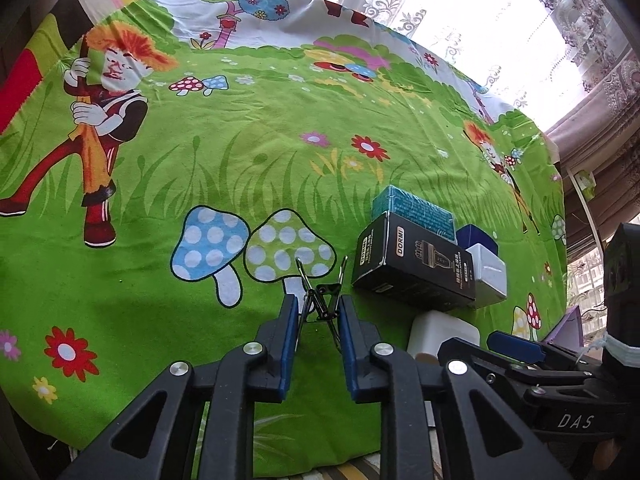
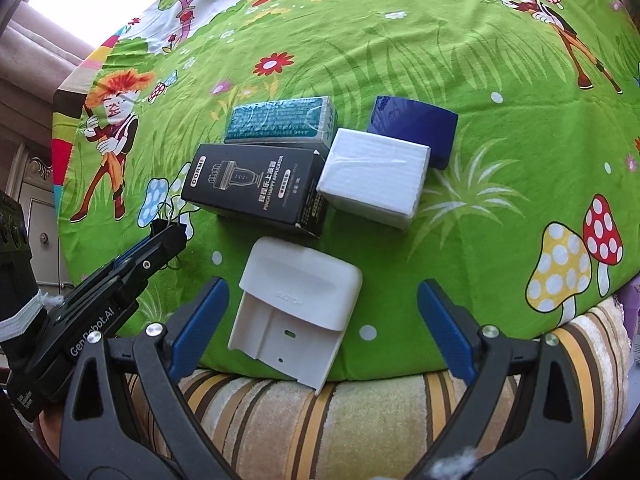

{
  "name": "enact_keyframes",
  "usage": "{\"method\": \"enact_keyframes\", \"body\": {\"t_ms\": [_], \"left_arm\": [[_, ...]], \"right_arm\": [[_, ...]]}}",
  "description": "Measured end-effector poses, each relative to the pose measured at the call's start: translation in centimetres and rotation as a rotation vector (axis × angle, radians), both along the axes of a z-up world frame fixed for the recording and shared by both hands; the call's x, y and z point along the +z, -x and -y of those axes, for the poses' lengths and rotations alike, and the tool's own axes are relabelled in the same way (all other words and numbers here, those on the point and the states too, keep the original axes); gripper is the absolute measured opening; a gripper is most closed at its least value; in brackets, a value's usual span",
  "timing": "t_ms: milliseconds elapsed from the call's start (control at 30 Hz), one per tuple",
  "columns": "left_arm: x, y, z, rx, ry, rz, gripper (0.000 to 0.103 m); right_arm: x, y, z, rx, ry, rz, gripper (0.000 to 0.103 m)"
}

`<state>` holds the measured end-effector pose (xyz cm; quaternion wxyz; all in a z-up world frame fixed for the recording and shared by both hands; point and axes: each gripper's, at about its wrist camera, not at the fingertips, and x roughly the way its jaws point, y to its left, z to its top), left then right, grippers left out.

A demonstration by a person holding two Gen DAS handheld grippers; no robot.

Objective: Organize rigid objects
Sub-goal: 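Grasp the white plastic holder with the right tool while the left tool approaches the black box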

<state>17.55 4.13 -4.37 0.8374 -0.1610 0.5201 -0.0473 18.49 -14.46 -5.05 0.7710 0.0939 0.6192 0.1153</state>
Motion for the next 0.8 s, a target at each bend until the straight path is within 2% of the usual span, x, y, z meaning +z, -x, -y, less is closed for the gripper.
{"method": "enact_keyframes", "body": {"t_ms": [367,667,800], "left_arm": [[1.4,1.3,-0.4,0.033,0.010,0.060,0.021],[1.7,1.7,-1.0,0.068,0.021,0.069,0.021],[1.8,1.9,-0.8,0.069,0.022,0.071,0.021]], "right_arm": [[-0.8,-0.3,-1.2,-0.054,0.051,-0.036,0.096],[-1.5,-0.4,-3.0,-0.017,0.119,-0.026,0.096],[-1.4,-0.3,-3.6,0.018,0.185,0.002,0.086]]}}
